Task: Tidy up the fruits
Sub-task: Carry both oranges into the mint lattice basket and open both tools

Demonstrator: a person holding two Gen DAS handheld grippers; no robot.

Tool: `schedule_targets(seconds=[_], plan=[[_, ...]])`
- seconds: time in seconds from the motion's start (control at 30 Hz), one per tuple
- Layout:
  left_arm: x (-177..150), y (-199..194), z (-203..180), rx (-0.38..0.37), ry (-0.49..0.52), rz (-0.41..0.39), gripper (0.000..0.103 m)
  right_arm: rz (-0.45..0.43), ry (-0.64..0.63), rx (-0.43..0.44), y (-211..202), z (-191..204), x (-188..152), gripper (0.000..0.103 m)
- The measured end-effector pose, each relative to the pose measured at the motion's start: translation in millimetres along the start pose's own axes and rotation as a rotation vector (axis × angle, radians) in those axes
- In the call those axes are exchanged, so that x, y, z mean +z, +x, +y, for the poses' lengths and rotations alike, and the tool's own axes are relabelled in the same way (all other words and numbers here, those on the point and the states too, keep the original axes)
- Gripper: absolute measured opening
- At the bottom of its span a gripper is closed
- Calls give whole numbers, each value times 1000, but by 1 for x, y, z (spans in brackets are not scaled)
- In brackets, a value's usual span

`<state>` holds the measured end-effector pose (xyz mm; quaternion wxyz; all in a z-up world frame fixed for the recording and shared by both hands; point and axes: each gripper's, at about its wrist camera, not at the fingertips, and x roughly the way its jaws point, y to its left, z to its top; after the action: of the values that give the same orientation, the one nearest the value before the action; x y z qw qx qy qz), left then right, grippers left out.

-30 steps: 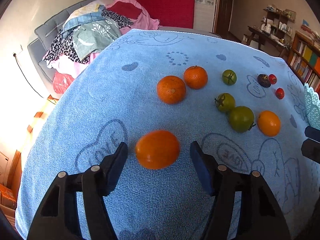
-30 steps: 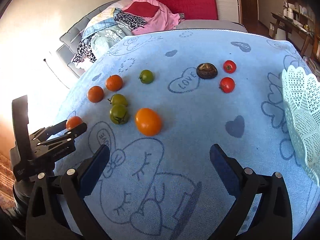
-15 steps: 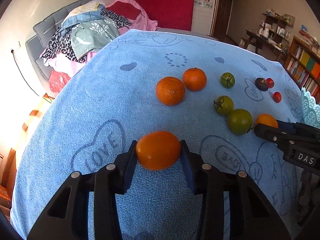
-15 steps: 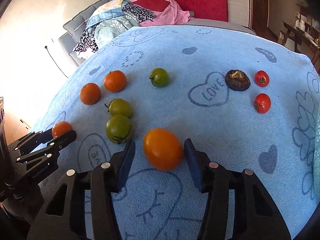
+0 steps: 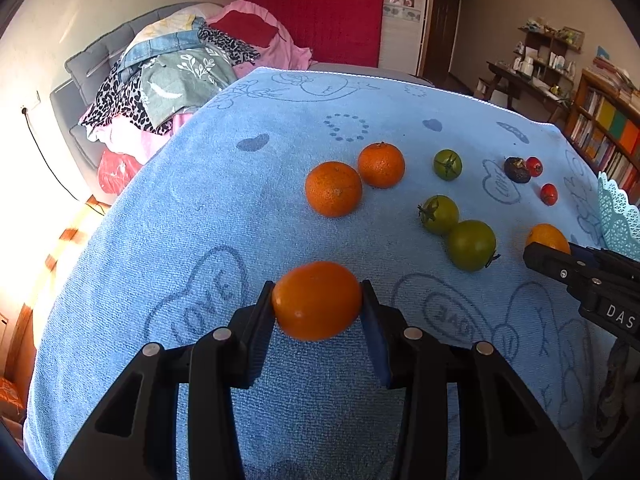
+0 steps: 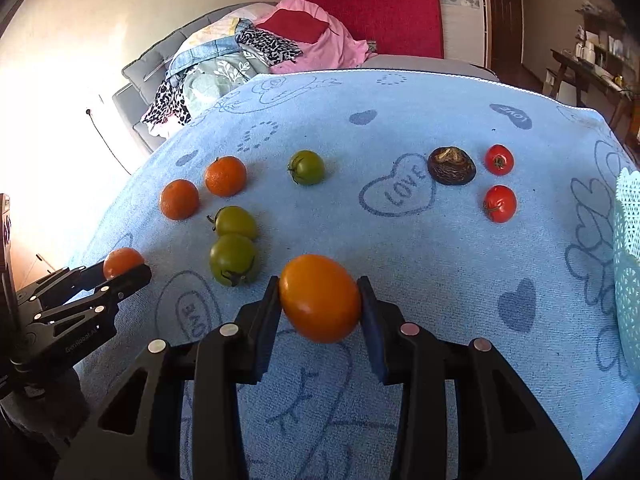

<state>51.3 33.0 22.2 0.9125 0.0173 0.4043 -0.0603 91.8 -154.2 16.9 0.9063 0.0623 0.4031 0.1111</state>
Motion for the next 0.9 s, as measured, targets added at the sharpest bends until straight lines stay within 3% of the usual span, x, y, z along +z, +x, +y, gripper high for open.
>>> schedule_targets(seconds=[0.37,0.67,0.9], plan=[[8,-31,-32,-56,43,-59,42,-129,90,-69,-68,-38,-15,39],[21,-50,-88,-106,135,-94,42,-220,185,-230,-129,-100,-32,39],[31,-57,-146,-192,214,-103,42,-247,277,-334,-163,-157,-50,39]])
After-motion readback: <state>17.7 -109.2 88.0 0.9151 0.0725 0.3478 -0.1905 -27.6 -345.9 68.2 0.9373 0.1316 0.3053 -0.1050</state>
